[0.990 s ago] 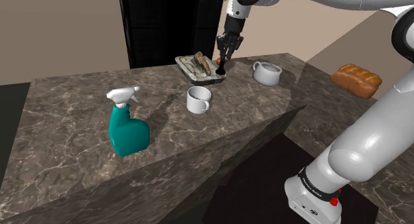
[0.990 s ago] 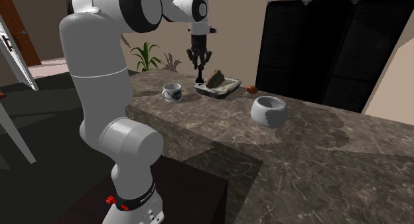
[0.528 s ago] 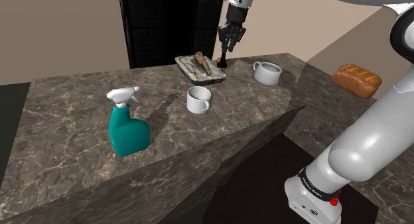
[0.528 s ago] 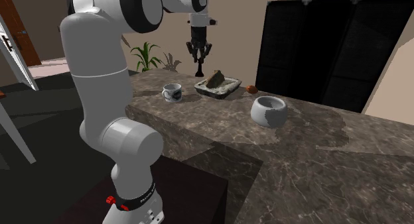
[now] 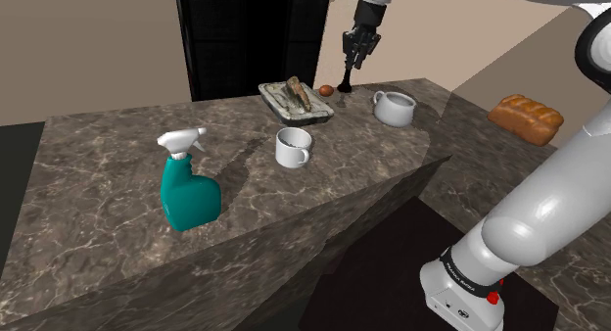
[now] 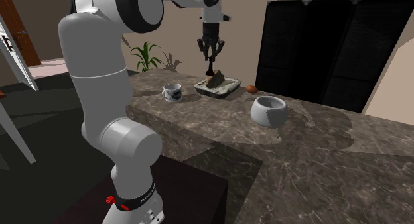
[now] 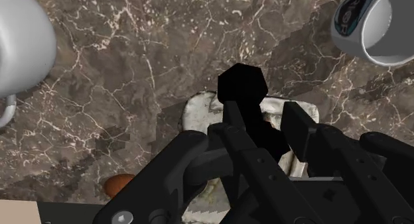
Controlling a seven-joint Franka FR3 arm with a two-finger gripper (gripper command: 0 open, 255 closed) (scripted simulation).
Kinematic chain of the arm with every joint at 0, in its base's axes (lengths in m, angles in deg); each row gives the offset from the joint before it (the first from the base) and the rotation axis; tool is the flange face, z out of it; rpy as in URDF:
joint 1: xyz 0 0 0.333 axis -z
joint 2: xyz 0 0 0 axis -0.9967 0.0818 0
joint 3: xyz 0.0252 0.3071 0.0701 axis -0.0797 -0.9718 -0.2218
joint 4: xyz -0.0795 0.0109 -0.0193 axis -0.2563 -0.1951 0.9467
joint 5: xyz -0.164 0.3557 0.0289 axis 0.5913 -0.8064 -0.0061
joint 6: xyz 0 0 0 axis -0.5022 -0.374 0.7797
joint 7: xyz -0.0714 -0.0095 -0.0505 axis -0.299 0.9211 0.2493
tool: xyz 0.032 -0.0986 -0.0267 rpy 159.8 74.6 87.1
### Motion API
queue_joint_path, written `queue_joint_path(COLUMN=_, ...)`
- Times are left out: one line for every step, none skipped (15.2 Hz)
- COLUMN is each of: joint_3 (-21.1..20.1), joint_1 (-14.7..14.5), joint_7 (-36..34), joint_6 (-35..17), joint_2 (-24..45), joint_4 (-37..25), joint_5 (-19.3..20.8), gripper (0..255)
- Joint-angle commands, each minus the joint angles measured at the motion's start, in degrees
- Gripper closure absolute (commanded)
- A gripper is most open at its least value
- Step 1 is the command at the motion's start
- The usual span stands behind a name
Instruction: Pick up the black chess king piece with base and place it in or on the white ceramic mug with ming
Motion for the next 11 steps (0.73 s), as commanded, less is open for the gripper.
queue_joint_path(joint_3=1.3, joint_1=1.3, joint_7=2.7, joint_6=0.6, joint_2=0.0, joint_4=-0.6, joint_5=0.0, gripper=255)
queue_joint_path(joint_3=2.0, joint_1=1.9, joint_7=4.0, joint_6=0.9, joint_2=0.1, joint_4=-0.9, joint_5=0.0, gripper=255)
queue_joint_path(joint_3=2.7, joint_1=2.6, joint_7=5.4, joint_6=1.1, joint_2=0.3, joint_4=-1.2, joint_5=0.0, gripper=255)
queue_joint_path(joint_3=3.3, joint_1=3.3, joint_7=6.7, joint_6=1.4, joint_2=0.5, joint_4=-1.7, joint_5=0.0, gripper=255)
queue_joint_path(joint_3=4.0, joint_1=4.0, joint_7=8.0, joint_6=1.6, joint_2=0.7, joint_4=-2.2, joint_5=0.0, gripper=255)
queue_joint_path(joint_3=4.7, joint_1=4.6, joint_7=9.4, joint_6=1.9, joint_2=1.0, joint_4=-2.8, joint_5=0.0, gripper=255)
queue_joint_path(joint_3=5.4, joint_1=5.3, joint_7=10.7, joint_6=2.3, joint_2=1.4, joint_4=-3.4, joint_5=0.0, gripper=255)
queue_joint_path(joint_3=6.0, joint_1=6.0, joint_7=12.1, joint_6=2.6, joint_2=1.9, joint_4=-4.2, joint_5=-0.1, gripper=255)
queue_joint_path(joint_3=6.7, joint_1=6.7, joint_7=13.4, joint_6=2.9, joint_2=2.4, joint_4=-5.0, joint_5=-0.1, gripper=255)
queue_joint_path(joint_3=7.3, joint_1=7.4, joint_7=14.7, joint_6=3.3, joint_2=3.0, joint_4=-5.9, joint_5=-0.2, gripper=255)
queue_joint_path(joint_3=8.0, joint_1=8.1, joint_7=16.1, joint_6=3.7, joint_2=3.6, joint_4=-6.9, joint_5=-0.3, gripper=255)
